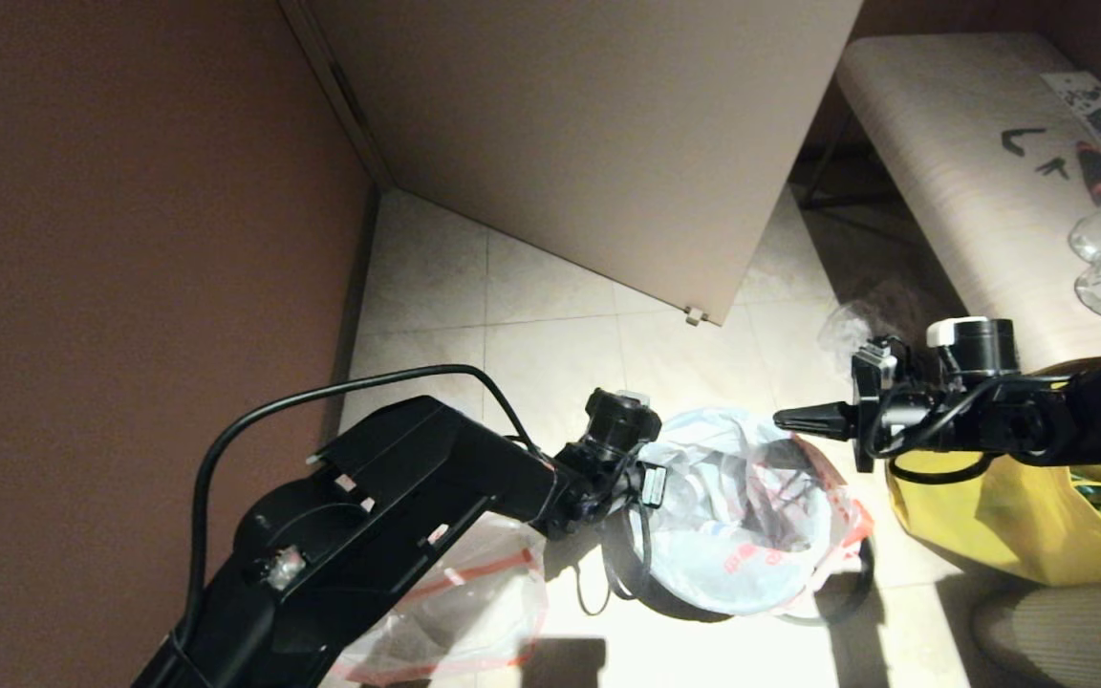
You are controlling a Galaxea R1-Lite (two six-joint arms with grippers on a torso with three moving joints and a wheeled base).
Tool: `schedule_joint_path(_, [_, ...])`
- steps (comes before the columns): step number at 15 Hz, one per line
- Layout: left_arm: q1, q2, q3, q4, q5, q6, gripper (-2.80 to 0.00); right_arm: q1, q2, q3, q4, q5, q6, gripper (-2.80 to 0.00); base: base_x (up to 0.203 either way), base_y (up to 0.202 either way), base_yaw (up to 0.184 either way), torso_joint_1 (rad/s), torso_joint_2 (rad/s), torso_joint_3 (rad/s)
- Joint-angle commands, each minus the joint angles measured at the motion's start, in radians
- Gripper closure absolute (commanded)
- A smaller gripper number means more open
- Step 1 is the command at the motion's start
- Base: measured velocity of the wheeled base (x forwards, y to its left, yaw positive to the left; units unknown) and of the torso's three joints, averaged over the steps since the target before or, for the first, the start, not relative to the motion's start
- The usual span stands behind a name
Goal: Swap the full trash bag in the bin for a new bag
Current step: Place the trash bag on the floor
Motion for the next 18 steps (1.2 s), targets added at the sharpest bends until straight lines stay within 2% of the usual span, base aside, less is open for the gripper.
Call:
schedule_joint_path(1, [0.010, -0.051, 0.029, -0.027, 0.022, 0.000, 0.00, 0.003, -0.032, 0.001, 0.000, 0.007, 0.006, 0.00, 0.000, 0.000, 0.000, 0.000, 0.00, 0.000])
schedule_joint_path(6, [0.064, -0.083, 0.083, -0.046, 0.089, -0.003, 0.00, -0.001, -0.026, 0.001, 0.016, -0.039, 0.000, 0.00, 0.000, 0.000, 0.000, 0.000, 0.00, 0.000])
schedule_joint_path(7, [0.072, -0.076, 0.084, -0.057, 0.088, -0.004, 0.00, 0.000, -0.009, -0.001, 0.014, -0.050, -0.001, -2.80, 0.000, 0.000, 0.000, 0.000, 0.00, 0.000])
schedule_joint_path(9, [0.086, -0.062, 0.084, -0.073, 0.086, -0.005, 0.00, 0.007, 0.029, -0.004, 0.006, -0.094, -0.022, -2.80, 0.000, 0.000, 0.000, 0.000, 0.00, 0.000])
schedule_joint_path(12, [0.098, -0.039, 0.079, -0.074, 0.085, -0.005, 0.00, -0.019, 0.065, -0.001, 0.013, -0.115, -0.084, -2.80, 0.000, 0.000, 0.000, 0.000, 0.00, 0.000])
schedule_joint_path(18, [0.123, -0.025, 0.082, -0.074, 0.085, -0.005, 0.00, -0.087, 0.026, 0.056, 0.010, -0.109, -0.110, -2.80, 0.000, 0.000, 0.000, 0.000, 0.00, 0.000])
